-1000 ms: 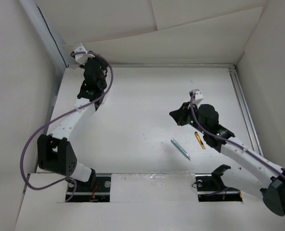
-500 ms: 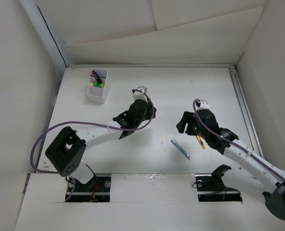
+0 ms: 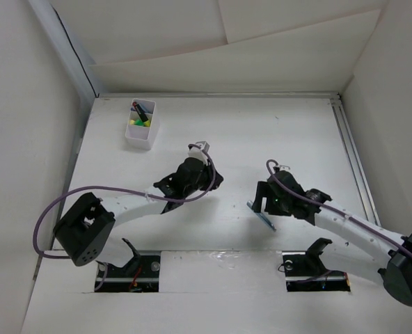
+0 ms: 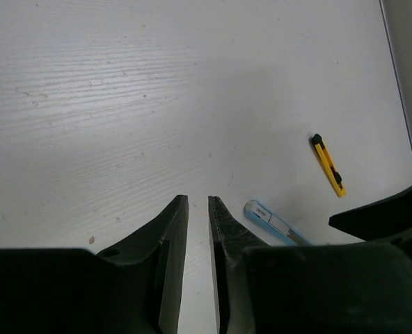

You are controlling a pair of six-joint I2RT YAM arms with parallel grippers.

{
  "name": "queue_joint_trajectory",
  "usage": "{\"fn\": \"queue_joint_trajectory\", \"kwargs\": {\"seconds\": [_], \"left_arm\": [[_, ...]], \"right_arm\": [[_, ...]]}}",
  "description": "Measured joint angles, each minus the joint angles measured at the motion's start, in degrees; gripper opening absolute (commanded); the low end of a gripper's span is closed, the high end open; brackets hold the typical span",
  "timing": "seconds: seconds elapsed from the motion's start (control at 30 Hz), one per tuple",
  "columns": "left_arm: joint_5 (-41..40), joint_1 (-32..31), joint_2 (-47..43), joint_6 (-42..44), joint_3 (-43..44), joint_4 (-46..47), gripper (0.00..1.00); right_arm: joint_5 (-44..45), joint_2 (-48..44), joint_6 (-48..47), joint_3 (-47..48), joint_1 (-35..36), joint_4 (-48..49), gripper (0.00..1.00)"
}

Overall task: Sort the stationery into containers
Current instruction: Grab a piece of stationery with the left arm

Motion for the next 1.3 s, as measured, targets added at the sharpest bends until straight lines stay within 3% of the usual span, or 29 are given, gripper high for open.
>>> {"fn": "queue_joint_trajectory", "kwargs": {"seconds": [0.07,0.3,0.4,0.43,0.47,0.57,0.63,0.67,0.77,0.8,0.87,0.9,0.93,1.0,1.2,1.23,1.27,1.3], "left_arm": [[1.1,0.1,-0.4,-0.6,0.0,0.0,0.0],[8.7,3.1,-1.5,-1.3,1.6,-1.3,0.0],[10.9,3.1,-6.9,-0.9,-2.1,1.3,0.02],[11.4,3.1,-8.7,-0.8,-2.8,1.5,0.02],[11.9,3.0,-10.4,-0.7,-3.2,2.1,0.02],[13.4,3.0,-13.0,-0.8,-3.9,5.8,0.0],[15.4,3.6,-13.3,-1.0,-4.3,7.7,0.0],[16.9,3.9,-13.2,-1.0,-4.5,8.1,0.0],[20.4,5.1,-12.2,-1.2,-4.5,8.9,0.01],[21.1,5.3,-12.0,-1.2,-4.5,9.0,0.06],[22.4,5.6,-11.8,-1.2,-4.5,9.1,0.21],[22.9,5.7,-11.8,-1.1,-4.6,9.3,0.23],[23.4,5.7,-11.8,-1.3,-4.7,9.7,0.21],[24.0,5.7,-11.8,-1.5,-5.2,10.4,0.0],[21.2,5.7,-13.4,-1.6,-5.8,7.3,0.0],[19.9,5.7,-14.4,-1.5,-5.8,6.1,0.0],[18.6,5.7,-15.6,-1.4,-5.7,4.7,0.0],[16.7,5.7,-16.8,-1.2,-5.5,2.4,0.0]], "right_arm": [[0.4,1.2,0.7,0.0,0.3,-0.6,0.84],[5.7,-0.6,3.5,1.0,3.8,-2.4,0.82],[8.0,-3.3,4.0,2.2,4.7,-2.7,0.6],[8.4,-3.5,4.3,2.6,4.8,-2.7,0.43],[8.8,-2.9,4.3,2.8,4.8,-2.7,0.32],[9.2,1.8,5.0,3.3,4.8,-2.7,0.06],[9.0,6.1,5.4,3.3,4.8,-2.8,0.14],[8.8,8.0,5.6,3.3,4.9,-2.9,0.37],[8.3,11.0,6.2,3.3,5.2,-3.3,0.69],[8.2,11.3,6.4,3.3,5.4,-3.5,0.81],[8.3,11.3,6.5,3.3,5.5,-3.7,0.83],[8.2,11.3,6.6,3.3,5.5,-3.7,0.83],[8.2,11.6,6.7,3.3,5.5,-3.7,0.83],[8.2,12.9,6.8,3.3,5.6,-3.5,0.83],[7.2,16.5,6.6,3.4,5.9,-2.8,0.78],[6.5,17.3,6.5,3.5,5.9,-2.3,0.73],[5.7,18.3,6.1,3.7,5.9,-1.6,0.56],[5.2,19.4,5.5,4.2,5.9,-1.3,0.48]]}}
